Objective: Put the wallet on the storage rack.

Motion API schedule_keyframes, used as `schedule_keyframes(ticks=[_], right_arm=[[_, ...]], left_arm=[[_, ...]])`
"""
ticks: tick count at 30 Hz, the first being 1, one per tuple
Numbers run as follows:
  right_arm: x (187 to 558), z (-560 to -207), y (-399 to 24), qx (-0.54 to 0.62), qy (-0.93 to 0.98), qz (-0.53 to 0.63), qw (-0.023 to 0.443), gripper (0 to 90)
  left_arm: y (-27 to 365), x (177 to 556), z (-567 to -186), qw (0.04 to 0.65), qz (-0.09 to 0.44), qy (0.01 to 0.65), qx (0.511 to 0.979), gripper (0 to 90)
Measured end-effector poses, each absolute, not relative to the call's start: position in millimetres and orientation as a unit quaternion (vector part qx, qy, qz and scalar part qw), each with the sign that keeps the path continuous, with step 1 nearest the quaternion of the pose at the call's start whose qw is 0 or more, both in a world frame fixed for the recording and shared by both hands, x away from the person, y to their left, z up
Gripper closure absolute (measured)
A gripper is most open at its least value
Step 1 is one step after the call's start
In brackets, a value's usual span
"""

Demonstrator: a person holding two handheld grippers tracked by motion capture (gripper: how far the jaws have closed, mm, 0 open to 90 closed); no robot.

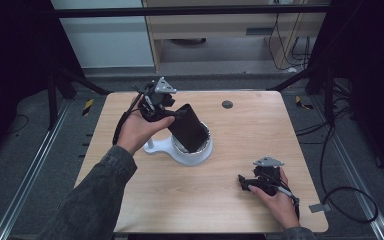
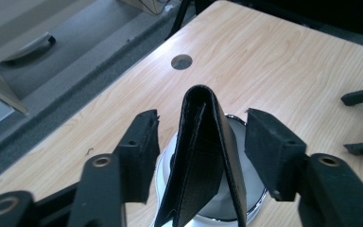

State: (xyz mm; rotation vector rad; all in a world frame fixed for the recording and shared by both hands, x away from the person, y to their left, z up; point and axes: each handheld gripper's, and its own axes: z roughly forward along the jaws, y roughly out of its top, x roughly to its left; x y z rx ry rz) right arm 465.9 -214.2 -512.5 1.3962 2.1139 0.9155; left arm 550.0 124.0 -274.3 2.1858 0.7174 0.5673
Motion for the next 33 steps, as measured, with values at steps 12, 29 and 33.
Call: schedule_keyframes(ticks=[12,29,33], right_arm=[[465.8,-512.4,-213.9,0.506,0.765,0.332,0.22,4.5],[464.6,-512.1,-213.4,0.507,0.765,0.333,0.218,4.5],[464.8,-512.5,-213.6,0.504,0.766,0.332,0.221,4.5]], left_arm=[[125.2,503.3,-280.6,0.399,0.227,0.256,0.851,7.7],[137.7,451.8,-335.5,0.39,0.21,0.233,0.866,4.7],[141.6,447.2,-358.3,0.386,0.193,0.236,0.871,4.7]])
